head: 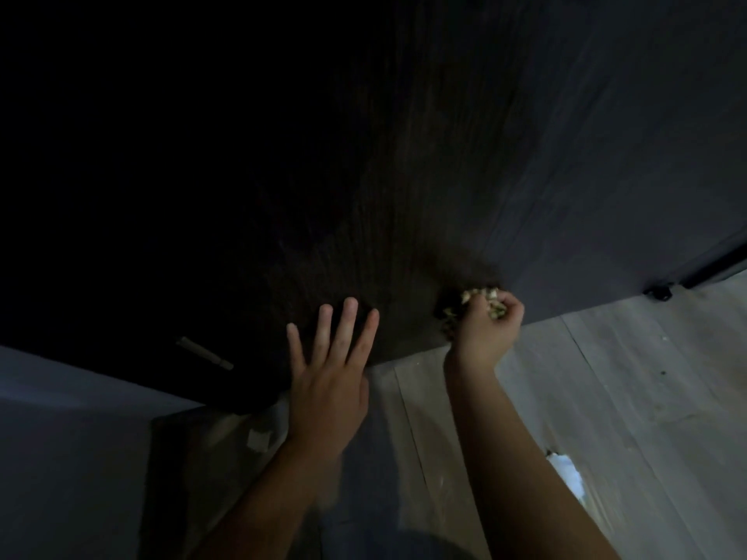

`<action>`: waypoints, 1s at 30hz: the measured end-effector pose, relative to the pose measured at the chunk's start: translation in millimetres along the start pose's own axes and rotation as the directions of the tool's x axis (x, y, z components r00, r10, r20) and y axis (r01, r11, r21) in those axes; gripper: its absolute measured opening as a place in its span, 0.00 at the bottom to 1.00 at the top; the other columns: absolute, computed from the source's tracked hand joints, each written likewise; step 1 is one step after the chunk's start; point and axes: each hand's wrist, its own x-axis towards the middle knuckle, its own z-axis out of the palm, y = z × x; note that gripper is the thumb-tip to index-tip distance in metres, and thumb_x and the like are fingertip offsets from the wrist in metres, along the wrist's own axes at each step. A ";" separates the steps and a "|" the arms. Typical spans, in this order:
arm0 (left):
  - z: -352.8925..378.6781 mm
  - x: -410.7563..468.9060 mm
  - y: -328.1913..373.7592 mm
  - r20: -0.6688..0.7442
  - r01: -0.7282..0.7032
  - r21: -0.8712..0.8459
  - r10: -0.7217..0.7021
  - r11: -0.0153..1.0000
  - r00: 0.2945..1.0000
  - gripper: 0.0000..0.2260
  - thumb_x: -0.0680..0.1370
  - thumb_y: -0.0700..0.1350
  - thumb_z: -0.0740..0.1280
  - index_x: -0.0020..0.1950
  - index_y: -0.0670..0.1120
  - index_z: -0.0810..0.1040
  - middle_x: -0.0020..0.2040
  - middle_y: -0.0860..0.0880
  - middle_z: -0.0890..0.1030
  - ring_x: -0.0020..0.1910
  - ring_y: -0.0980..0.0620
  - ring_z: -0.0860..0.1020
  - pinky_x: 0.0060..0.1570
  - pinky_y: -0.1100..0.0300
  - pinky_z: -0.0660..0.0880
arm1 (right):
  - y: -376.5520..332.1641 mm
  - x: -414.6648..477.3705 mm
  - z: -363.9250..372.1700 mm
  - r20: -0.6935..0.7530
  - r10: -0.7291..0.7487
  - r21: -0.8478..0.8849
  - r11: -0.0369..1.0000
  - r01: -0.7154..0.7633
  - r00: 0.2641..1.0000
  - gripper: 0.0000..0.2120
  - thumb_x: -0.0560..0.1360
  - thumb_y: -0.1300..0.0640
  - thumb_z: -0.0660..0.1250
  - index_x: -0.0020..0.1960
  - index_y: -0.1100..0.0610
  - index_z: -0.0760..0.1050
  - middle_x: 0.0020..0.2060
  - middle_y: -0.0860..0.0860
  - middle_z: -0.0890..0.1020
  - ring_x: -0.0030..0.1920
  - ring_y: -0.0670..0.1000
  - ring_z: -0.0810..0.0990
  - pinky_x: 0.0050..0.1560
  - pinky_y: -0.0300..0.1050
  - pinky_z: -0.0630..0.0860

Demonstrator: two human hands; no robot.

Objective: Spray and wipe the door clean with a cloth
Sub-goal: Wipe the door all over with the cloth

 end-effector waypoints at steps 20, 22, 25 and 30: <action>3.1 -18.2 -18.8 0.087 -0.067 -0.025 0.069 0.997 0.994 0.41 0.66 0.45 0.72 0.76 0.49 0.60 0.79 0.48 0.47 0.78 0.47 0.45 0.72 0.38 0.47 | 46.4 -28.9 17.5 0.377 0.735 -0.150 0.649 -0.746 0.563 0.10 0.81 0.61 0.58 0.43 0.60 0.74 0.36 0.57 0.80 0.34 0.51 0.79 0.29 0.42 0.78; -0.4 -31.1 -24.6 0.119 -0.040 -0.131 0.056 0.991 0.991 0.34 0.67 0.42 0.68 0.73 0.49 0.67 0.78 0.46 0.58 0.77 0.47 0.55 0.71 0.41 0.57 | 50.0 -44.0 22.1 0.490 0.741 -0.140 0.587 -0.798 0.459 0.11 0.81 0.60 0.57 0.43 0.59 0.74 0.31 0.55 0.82 0.29 0.50 0.81 0.23 0.38 0.76; -4.4 -42.0 -26.3 0.240 0.397 -0.596 -0.317 0.698 0.918 0.18 0.74 0.35 0.66 0.60 0.51 0.77 0.65 0.49 0.75 0.62 0.52 0.75 0.60 0.58 0.73 | 38.2 -63.7 24.0 0.557 0.736 -0.160 0.550 -0.820 0.385 0.09 0.81 0.62 0.58 0.45 0.59 0.73 0.38 0.57 0.82 0.35 0.52 0.81 0.22 0.38 0.76; -19.3 -6.0 -21.8 0.832 0.607 -0.550 -0.311 -0.573 0.459 0.07 0.81 0.42 0.61 0.53 0.43 0.77 0.44 0.46 0.82 0.35 0.56 0.82 0.37 0.64 0.79 | 21.3 -89.3 15.5 0.676 0.645 -0.282 0.674 -0.683 0.357 0.07 0.78 0.62 0.61 0.51 0.59 0.77 0.43 0.57 0.81 0.38 0.51 0.80 0.28 0.38 0.77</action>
